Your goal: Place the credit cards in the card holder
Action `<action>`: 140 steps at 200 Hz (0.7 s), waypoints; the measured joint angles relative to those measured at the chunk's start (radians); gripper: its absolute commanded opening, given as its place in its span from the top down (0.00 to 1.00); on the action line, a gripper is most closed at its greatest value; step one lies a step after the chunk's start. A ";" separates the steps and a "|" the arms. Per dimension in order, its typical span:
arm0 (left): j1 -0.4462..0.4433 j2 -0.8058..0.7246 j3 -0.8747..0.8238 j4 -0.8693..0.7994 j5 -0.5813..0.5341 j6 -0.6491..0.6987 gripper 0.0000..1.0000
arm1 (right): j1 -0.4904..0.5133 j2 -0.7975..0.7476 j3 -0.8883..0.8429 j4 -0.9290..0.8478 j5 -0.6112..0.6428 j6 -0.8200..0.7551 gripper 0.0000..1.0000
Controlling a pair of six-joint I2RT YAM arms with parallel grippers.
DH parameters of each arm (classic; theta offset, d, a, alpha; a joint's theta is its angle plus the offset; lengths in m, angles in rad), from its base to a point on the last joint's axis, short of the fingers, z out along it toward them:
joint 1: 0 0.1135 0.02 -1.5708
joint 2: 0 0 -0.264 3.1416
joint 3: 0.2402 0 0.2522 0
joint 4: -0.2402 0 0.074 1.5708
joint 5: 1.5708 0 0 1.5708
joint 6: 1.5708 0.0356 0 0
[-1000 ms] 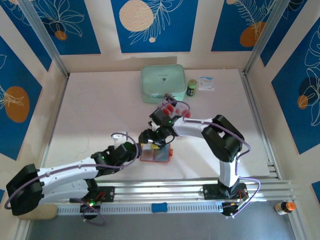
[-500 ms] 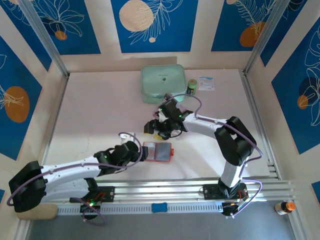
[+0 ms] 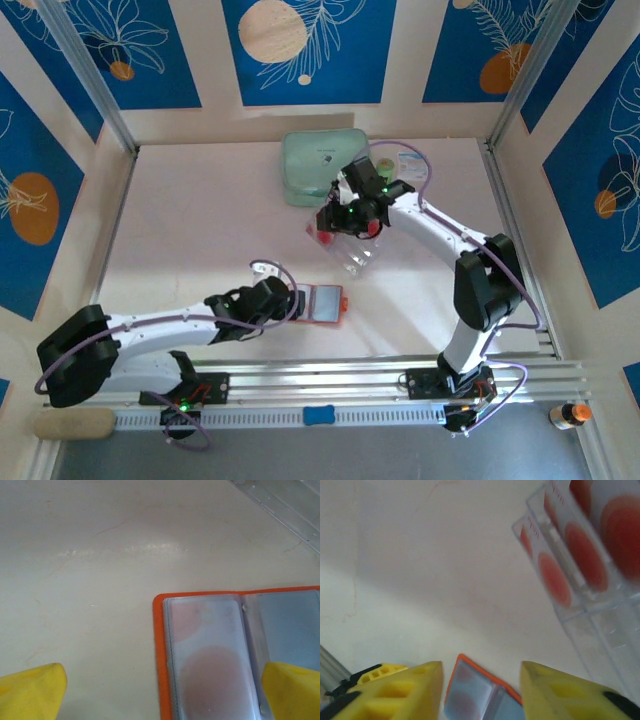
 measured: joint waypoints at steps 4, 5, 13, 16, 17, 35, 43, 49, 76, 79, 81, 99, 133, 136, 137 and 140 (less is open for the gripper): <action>0.002 0.005 0.003 0.000 0.003 0.000 0.00 | 0.000 0.009 0.018 -0.010 0.009 -0.013 0.65; 0.003 0.006 0.004 0.000 0.003 0.000 0.00 | 0.000 0.014 0.025 -0.014 0.011 -0.022 0.66; 0.007 0.015 0.012 -0.001 0.007 0.000 0.00 | 0.000 0.040 0.068 -0.042 0.029 -0.050 0.67; 0.008 0.019 0.014 -0.001 0.010 0.000 0.01 | 0.000 0.050 0.082 -0.050 0.037 -0.056 0.68; 0.009 0.020 0.015 -0.001 0.010 0.000 0.01 | 0.000 0.053 0.085 -0.052 0.039 -0.061 0.68; 0.022 0.043 0.030 -0.011 0.019 -0.001 0.01 | 0.003 0.125 0.168 -0.110 0.078 -0.113 0.68; 0.026 0.049 0.035 -0.015 0.021 -0.001 0.00 | 0.006 0.160 0.204 -0.138 0.100 -0.135 0.68; 0.029 0.052 0.037 -0.018 0.023 -0.001 0.00 | 0.010 0.184 0.229 -0.156 0.116 -0.148 0.68; 0.037 0.053 0.040 -0.031 0.030 -0.003 0.01 | 0.040 0.285 0.330 -0.233 0.198 -0.209 0.68; 0.039 0.053 0.040 -0.033 0.031 -0.003 0.00 | 0.044 0.295 0.341 -0.242 0.206 -0.215 0.68; 0.039 0.053 0.040 -0.034 0.032 -0.003 0.00 | 0.047 0.301 0.349 -0.249 0.215 -0.219 0.68; 0.043 0.053 0.040 -0.037 0.032 -0.003 0.01 | 0.073 0.354 0.407 -0.288 0.273 -0.249 0.68; 0.049 0.052 0.040 -0.038 0.033 -0.004 0.00 | 0.104 0.415 0.476 -0.337 0.374 -0.292 0.68; 0.050 0.052 0.040 -0.038 0.034 -0.004 0.00 | 0.105 0.417 0.481 -0.341 0.380 -0.294 0.68; 0.050 0.052 0.040 -0.038 0.034 -0.004 0.00 | 0.106 0.418 0.481 -0.342 0.381 -0.294 0.68; 0.051 0.052 0.040 -0.038 0.035 -0.004 0.00 | 0.106 0.423 0.486 -0.345 0.388 -0.298 0.68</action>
